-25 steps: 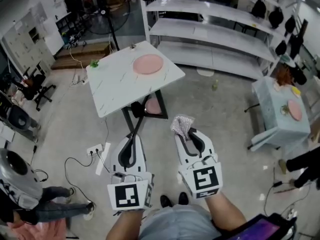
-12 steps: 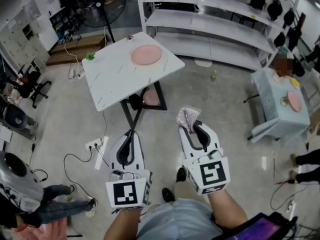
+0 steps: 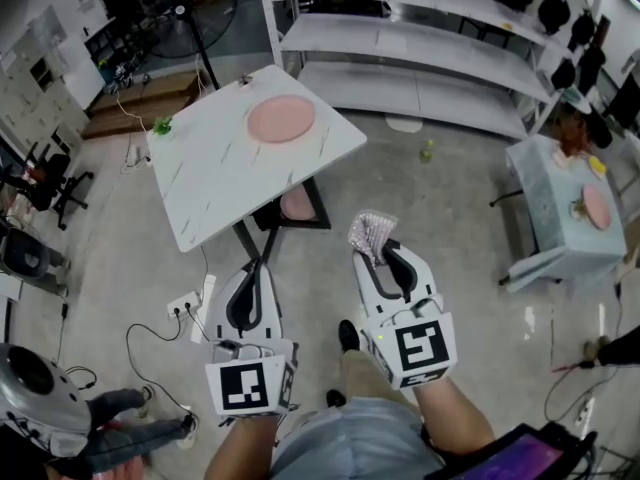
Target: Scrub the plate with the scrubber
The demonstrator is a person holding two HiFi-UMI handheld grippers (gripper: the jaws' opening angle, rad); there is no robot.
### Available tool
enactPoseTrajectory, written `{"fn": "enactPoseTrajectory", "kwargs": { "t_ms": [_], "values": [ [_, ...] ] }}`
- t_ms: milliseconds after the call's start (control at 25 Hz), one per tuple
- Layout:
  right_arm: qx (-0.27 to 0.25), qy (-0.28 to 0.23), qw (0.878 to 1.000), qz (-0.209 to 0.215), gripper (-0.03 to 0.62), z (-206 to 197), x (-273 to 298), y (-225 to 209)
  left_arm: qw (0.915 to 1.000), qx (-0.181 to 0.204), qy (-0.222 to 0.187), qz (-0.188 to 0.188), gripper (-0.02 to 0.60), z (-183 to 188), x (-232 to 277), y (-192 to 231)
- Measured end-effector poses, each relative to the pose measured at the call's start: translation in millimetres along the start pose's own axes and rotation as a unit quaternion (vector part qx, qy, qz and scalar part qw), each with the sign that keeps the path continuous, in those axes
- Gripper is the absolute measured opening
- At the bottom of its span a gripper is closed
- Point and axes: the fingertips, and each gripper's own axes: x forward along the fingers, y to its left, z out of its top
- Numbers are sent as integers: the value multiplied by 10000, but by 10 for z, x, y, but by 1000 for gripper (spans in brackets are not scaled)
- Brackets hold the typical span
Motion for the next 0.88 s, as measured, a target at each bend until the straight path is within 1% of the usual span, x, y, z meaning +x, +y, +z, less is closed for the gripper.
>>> {"fn": "enactPoseTrajectory", "kwargs": {
  "t_ms": [200, 360, 480, 640, 880],
  "values": [
    [124, 154, 9998, -63, 120, -73, 692, -429, 9998, 131, 135, -58, 8, -56, 793, 133],
    [193, 266, 9994, 43, 120, -136, 1259, -680, 9995, 203, 256, 2, 6, -93, 1393, 289],
    [215, 283, 9993, 145, 119, -111, 1611, -853, 9992, 238, 314, 74, 6, -65, 1769, 368],
    [200, 245, 9990, 305, 119, -40, 1953, -971, 9990, 319, 276, 176, 8, 2, 2078, 451],
    [106, 102, 9987, 485, 120, 88, 2312, -1071, 9984, 333, 195, 417, 8, 65, 2354, 631]
  ]
}}
